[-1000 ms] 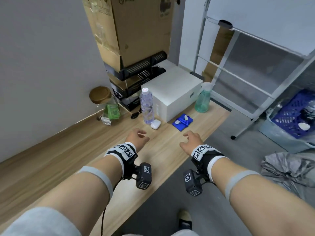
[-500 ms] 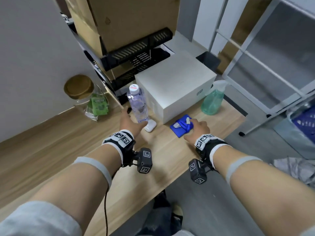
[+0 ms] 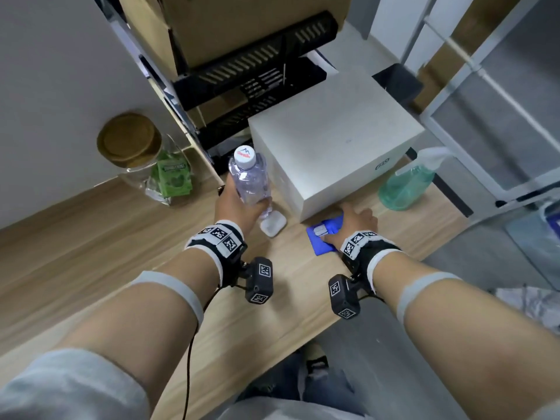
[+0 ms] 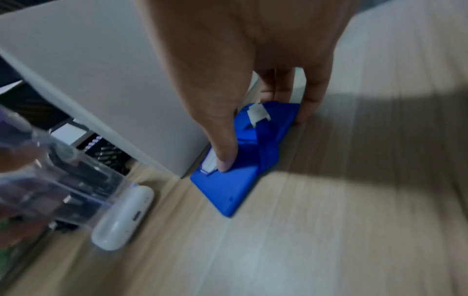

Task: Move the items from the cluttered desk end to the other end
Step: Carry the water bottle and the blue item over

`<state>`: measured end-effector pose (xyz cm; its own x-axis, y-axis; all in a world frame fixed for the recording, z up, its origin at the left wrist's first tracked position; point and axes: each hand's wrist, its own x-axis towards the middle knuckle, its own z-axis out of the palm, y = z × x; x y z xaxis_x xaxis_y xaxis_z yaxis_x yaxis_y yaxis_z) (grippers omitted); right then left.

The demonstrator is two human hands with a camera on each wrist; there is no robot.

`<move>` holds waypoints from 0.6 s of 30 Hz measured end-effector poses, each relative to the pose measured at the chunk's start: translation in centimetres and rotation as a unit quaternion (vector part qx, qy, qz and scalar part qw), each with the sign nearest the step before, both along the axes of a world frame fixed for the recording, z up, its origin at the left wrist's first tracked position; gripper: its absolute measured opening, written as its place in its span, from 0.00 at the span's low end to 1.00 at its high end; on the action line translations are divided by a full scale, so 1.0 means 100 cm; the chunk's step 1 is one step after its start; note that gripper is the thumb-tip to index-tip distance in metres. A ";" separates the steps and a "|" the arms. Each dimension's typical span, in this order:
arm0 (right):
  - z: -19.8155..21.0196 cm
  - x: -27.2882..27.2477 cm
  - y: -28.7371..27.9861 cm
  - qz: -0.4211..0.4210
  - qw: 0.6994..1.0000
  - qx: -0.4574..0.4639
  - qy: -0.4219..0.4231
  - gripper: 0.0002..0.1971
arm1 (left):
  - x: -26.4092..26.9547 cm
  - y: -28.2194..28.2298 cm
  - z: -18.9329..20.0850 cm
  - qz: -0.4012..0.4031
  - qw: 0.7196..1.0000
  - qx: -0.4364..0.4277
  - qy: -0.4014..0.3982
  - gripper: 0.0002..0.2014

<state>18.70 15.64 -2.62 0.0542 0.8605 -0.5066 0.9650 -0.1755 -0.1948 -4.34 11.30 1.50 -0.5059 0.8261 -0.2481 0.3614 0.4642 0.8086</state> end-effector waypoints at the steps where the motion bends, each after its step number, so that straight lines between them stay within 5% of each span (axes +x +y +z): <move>1: 0.001 -0.002 -0.003 -0.021 0.999 -0.015 0.021 0.37 | 0.001 -0.003 0.001 0.003 1.000 0.002 -0.004 0.40; 4: 0.004 -0.006 -0.013 -0.026 0.994 -0.035 0.098 0.31 | 0.003 -0.017 0.004 0.027 0.999 0.004 -0.019 0.36; 9: 0.027 -0.021 -0.035 -0.007 0.975 -0.011 0.222 0.07 | -0.003 -0.073 0.019 0.112 0.993 0.020 -0.025 0.33; 18: 0.096 -0.104 -0.110 0.049 0.901 -0.088 0.421 0.09 | -0.021 -0.230 0.064 0.264 0.961 0.081 -0.025 0.25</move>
<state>8.26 4.62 6.96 -0.4865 0.7418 -0.4616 0.5000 -0.1968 -0.8434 -6.45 -11.65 7.85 -0.8564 0.4865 -0.1732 0.0686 0.4397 0.8955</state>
